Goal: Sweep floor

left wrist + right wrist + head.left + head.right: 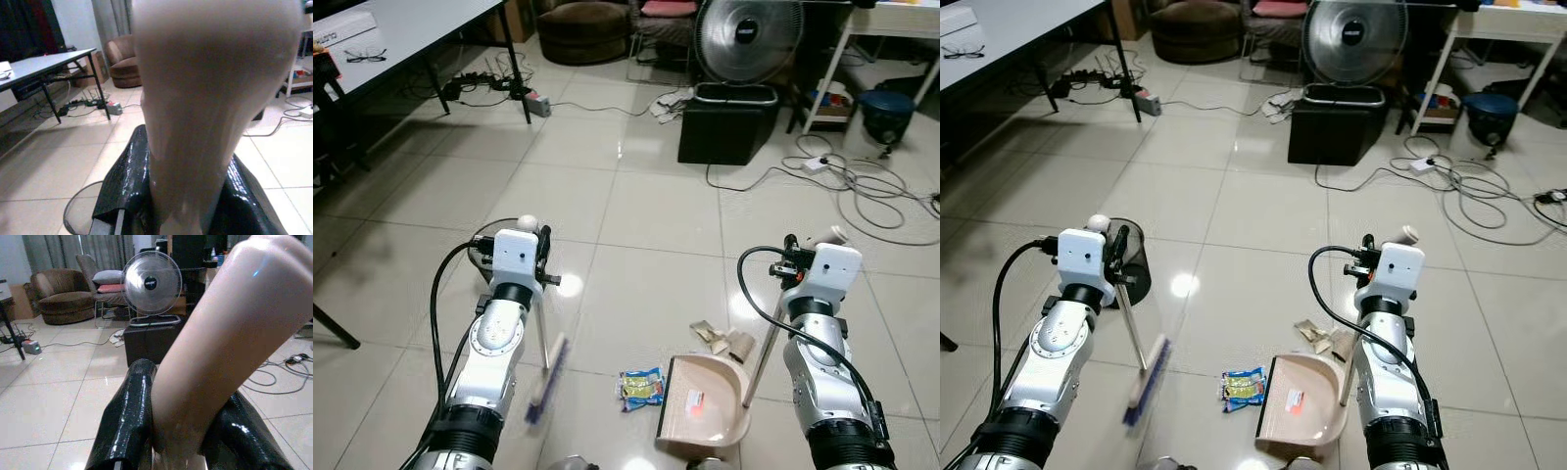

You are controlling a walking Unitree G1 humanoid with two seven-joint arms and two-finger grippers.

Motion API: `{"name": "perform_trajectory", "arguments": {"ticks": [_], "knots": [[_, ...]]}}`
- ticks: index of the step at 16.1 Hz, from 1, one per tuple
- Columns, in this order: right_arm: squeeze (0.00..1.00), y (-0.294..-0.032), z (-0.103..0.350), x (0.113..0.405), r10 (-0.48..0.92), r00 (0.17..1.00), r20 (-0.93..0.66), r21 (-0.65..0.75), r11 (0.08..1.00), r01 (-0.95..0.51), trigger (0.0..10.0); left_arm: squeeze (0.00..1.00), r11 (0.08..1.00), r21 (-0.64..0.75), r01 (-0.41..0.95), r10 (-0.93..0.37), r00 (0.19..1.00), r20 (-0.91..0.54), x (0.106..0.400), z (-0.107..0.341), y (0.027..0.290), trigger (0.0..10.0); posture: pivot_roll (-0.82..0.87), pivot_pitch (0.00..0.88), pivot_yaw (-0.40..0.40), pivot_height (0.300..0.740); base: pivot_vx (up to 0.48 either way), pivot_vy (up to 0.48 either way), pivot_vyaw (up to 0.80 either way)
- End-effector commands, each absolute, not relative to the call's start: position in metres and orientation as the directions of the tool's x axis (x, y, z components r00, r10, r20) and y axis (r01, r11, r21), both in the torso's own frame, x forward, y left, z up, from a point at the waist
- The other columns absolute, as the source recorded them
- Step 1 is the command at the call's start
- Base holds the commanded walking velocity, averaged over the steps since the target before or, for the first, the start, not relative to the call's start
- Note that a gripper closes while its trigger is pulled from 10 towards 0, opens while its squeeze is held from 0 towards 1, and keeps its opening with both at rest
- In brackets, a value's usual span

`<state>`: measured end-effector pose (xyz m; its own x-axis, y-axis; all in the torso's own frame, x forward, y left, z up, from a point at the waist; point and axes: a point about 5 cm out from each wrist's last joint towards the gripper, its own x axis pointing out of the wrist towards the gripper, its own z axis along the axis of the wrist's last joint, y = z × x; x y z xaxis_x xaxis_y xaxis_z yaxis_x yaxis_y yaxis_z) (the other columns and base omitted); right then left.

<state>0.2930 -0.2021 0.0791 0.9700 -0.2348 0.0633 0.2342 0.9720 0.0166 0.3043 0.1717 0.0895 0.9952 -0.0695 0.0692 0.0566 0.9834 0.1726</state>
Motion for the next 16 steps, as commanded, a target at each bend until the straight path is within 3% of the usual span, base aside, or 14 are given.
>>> {"name": "perform_trajectory", "arguments": {"ticks": [1, 16], "knots": [[0.00, -0.2034, 0.0882, 0.2961, -0.241, 0.964, 0.110, 0.012, 0.970, 0.241, 10.0, 0.00, 0.982, 0.182, 0.052, -0.071, 0.993, 0.099, 0.3061, 0.0953, 0.1720, 10.0, -0.05, 0.039, 0.048, 0.740, 0.000, 0.000, 0.00], [0.00, -0.2019, 0.0881, 0.2975, -0.222, 0.970, 0.102, 0.020, 0.975, 0.221, 10.0, 0.00, 0.983, 0.170, 0.075, -0.089, 0.993, 0.079, 0.3087, 0.0958, 0.1634, 10.0, -0.05, 0.015, 0.052, 0.740, 0.000, 0.000, 0.00]]}}
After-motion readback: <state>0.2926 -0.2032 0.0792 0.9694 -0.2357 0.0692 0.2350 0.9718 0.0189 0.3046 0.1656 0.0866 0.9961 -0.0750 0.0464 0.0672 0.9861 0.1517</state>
